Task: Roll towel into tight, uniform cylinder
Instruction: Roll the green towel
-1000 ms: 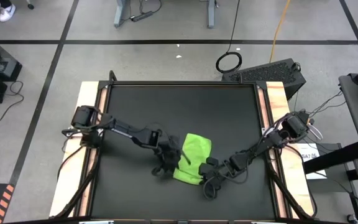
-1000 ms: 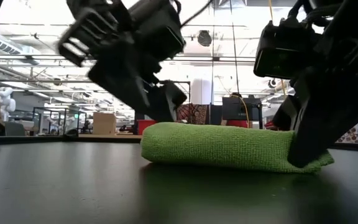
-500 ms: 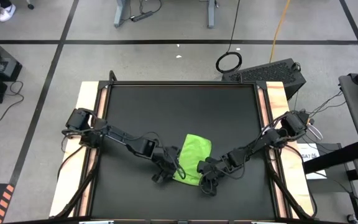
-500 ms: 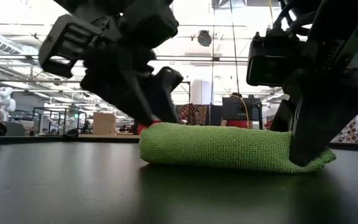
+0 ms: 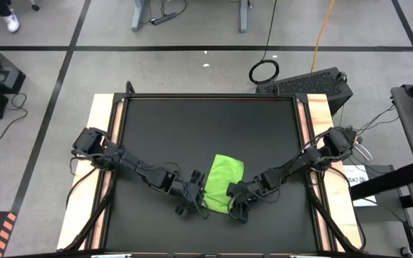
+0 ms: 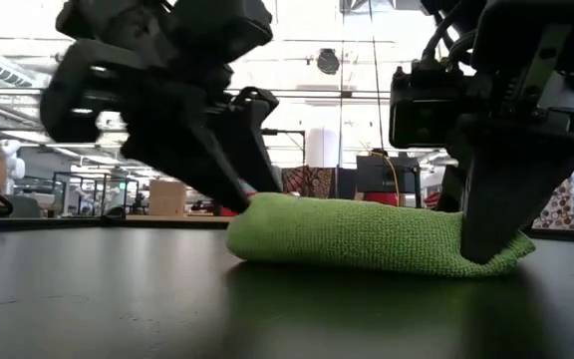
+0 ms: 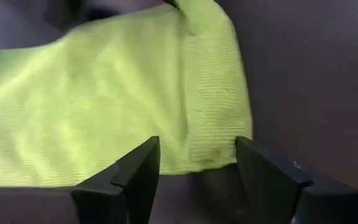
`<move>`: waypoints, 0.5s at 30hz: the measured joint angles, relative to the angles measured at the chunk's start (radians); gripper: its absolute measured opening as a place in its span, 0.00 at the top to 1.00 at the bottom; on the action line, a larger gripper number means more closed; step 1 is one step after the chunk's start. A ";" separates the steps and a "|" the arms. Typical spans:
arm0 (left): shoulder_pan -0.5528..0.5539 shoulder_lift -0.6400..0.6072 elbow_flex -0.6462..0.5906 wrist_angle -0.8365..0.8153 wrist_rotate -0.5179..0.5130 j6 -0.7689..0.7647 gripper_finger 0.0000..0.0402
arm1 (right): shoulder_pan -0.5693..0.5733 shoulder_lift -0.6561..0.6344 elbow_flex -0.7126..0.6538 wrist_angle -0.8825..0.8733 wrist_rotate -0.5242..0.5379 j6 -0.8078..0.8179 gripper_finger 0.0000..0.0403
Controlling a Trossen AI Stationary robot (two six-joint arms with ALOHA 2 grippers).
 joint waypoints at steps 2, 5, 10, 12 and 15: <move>-0.007 0.000 0.000 0.010 0.009 0.000 0.49 | -0.006 0.000 0.000 0.000 -0.018 0.009 0.99; -0.024 0.000 0.000 0.009 0.045 0.016 0.54 | -0.011 0.000 0.000 0.006 -0.032 0.014 0.98; -0.027 0.000 0.000 0.014 0.070 0.027 0.59 | -0.017 0.000 0.000 0.008 -0.038 0.028 0.98; -0.032 0.000 0.000 0.013 0.075 0.027 0.59 | -0.018 0.000 0.000 0.009 -0.040 0.032 0.98; -0.041 0.000 -0.012 0.030 0.068 0.042 0.59 | -0.023 0.000 0.000 0.012 -0.040 0.032 0.98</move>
